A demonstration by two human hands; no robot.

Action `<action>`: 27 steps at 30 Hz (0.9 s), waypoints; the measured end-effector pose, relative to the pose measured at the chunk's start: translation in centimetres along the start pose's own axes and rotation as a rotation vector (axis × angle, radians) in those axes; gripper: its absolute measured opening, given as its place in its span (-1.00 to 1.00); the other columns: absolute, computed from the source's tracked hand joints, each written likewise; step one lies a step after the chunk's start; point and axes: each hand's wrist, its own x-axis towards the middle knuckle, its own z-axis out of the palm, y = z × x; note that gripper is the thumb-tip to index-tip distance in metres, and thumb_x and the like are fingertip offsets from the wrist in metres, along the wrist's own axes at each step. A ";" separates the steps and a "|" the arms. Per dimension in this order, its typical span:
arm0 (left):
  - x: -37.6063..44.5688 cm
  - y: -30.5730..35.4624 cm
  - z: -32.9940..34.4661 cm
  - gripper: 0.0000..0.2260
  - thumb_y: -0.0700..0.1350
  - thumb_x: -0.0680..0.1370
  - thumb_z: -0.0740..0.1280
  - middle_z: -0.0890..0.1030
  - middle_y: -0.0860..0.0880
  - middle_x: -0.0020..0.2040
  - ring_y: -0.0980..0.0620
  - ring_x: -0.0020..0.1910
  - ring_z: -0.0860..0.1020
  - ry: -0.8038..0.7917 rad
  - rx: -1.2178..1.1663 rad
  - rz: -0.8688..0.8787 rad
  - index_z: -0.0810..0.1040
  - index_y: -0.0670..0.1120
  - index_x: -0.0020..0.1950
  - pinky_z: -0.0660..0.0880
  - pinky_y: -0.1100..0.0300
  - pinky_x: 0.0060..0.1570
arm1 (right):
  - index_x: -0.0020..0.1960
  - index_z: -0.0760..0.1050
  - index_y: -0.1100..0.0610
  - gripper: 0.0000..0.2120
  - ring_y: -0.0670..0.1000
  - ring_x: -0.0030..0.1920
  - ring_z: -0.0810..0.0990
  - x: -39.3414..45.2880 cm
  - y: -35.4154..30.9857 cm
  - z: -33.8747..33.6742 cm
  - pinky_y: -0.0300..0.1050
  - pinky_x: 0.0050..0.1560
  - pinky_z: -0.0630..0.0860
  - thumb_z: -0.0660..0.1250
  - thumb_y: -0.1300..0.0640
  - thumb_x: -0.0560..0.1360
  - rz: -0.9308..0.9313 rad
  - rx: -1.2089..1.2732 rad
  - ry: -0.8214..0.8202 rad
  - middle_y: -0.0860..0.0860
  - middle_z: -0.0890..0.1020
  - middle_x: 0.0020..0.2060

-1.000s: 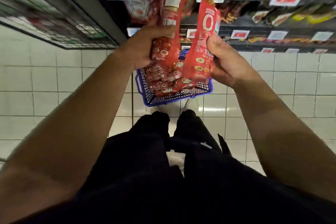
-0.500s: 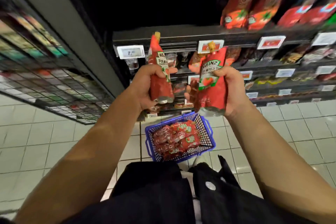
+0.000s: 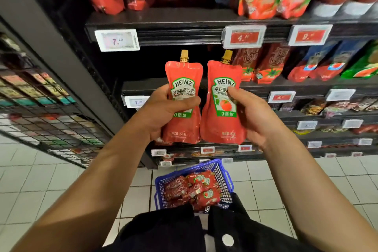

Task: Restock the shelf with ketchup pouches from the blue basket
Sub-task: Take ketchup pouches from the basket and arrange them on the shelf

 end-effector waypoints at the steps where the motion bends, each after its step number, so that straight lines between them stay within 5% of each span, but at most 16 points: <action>1: 0.2 0.4 0.5 -0.44 -0.02 0.22 0.61 0.74 -0.08 0.00 -0.07 -0.06 0.73 0.022 0.007 0.025 0.62 -0.10 0.18 0.64 0.06 -0.18 | -0.04 0.72 0.06 -0.83 0.10 -0.10 0.74 0.1 -0.7 0.0 0.01 -0.16 0.65 0.39 0.01 0.53 -0.030 -0.035 -0.024 0.16 0.74 -0.05; 6: 1.1 2.8 2.4 -0.58 -0.09 0.30 0.59 0.73 -0.16 0.01 -0.16 -0.03 0.72 0.041 0.025 0.149 0.65 -0.12 0.12 0.65 0.01 -0.13 | 0.12 0.63 0.14 -0.56 0.13 -0.07 0.74 1.4 -4.0 -0.8 -0.01 -0.14 0.65 0.59 -0.03 0.32 -0.194 -0.218 -0.051 0.15 0.74 -0.03; 12: 1.4 4.7 3.4 -0.84 -0.18 0.47 0.51 0.72 -0.19 0.05 -0.21 0.02 0.71 0.169 0.034 0.255 0.69 -0.04 0.04 0.65 -0.10 0.03 | 0.03 0.67 0.09 -0.83 0.04 -0.17 0.74 3.5 -7.0 -2.1 -0.06 -0.19 0.64 0.51 0.09 0.45 -0.325 -0.361 -0.167 0.09 0.75 -0.12; 16: 1.7 6.4 3.6 -0.81 -0.03 0.49 0.49 0.70 -0.25 0.04 -0.24 0.00 0.69 0.239 0.063 0.321 0.67 -0.06 0.05 0.65 -0.12 0.01 | 0.06 0.64 0.12 -0.80 0.12 -0.15 0.75 4.1 -8.1 -1.7 0.01 -0.19 0.65 0.49 0.06 0.49 -0.296 -0.308 -0.218 0.12 0.75 -0.11; 20: 2.6 9.6 3.1 -0.80 0.02 0.51 0.47 0.72 -0.15 0.06 -0.11 0.00 0.72 0.182 0.008 0.352 0.68 0.00 0.09 0.64 0.09 -0.11 | 0.03 0.65 0.12 -0.78 0.10 -0.19 0.73 4.6 -9.9 0.0 0.03 -0.20 0.66 0.42 -0.03 0.55 -0.344 -0.335 -0.162 0.12 0.75 -0.14; 27: 5.7 15.4 1.0 -0.85 -0.05 0.54 0.45 0.72 -0.18 0.04 -0.11 -0.05 0.72 0.122 0.010 0.425 0.68 -0.06 0.07 0.65 0.05 -0.13 | 0.08 0.63 0.11 -0.76 0.10 -0.11 0.74 5.6 -13.6 3.7 0.01 -0.13 0.66 0.34 -0.04 0.60 -0.433 -0.299 -0.072 0.11 0.75 -0.07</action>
